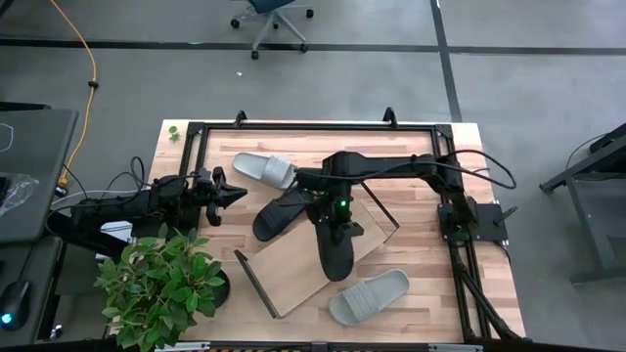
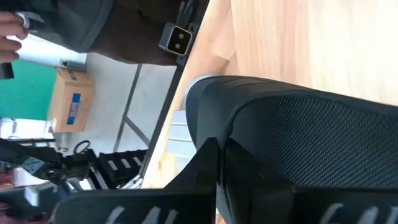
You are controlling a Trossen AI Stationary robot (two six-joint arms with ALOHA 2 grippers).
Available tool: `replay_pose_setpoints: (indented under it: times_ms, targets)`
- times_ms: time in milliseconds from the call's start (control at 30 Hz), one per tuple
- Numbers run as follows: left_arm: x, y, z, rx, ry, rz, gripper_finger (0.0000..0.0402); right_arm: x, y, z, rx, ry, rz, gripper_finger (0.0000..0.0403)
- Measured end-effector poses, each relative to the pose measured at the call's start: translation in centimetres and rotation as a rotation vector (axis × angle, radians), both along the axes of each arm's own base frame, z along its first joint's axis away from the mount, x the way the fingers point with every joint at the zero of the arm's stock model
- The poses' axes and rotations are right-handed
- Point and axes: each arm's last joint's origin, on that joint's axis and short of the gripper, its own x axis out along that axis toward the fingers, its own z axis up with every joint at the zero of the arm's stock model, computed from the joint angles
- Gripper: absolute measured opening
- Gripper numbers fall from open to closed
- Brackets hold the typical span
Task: Pick and place slides into the shelf
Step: Put the right black slipper on the shelf
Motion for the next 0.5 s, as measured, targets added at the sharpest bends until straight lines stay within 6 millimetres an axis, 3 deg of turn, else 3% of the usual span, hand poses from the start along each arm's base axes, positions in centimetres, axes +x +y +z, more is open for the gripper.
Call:
replay_pose_setpoints:
  times_ms: [233, 500]
  targets:
    - [0.0, 0.0, 0.0, -0.005, 0.001, -0.015, 0.0005, 0.8, 1.3, 0.0, -0.005, -0.107, 0.039, 0.0]
    - [0.0, 0.0, 0.0, -0.004, 0.002, -0.015, 0.0005, 0.8, 1.6, 0.0, -0.033, -0.1, 0.042, 0.0]
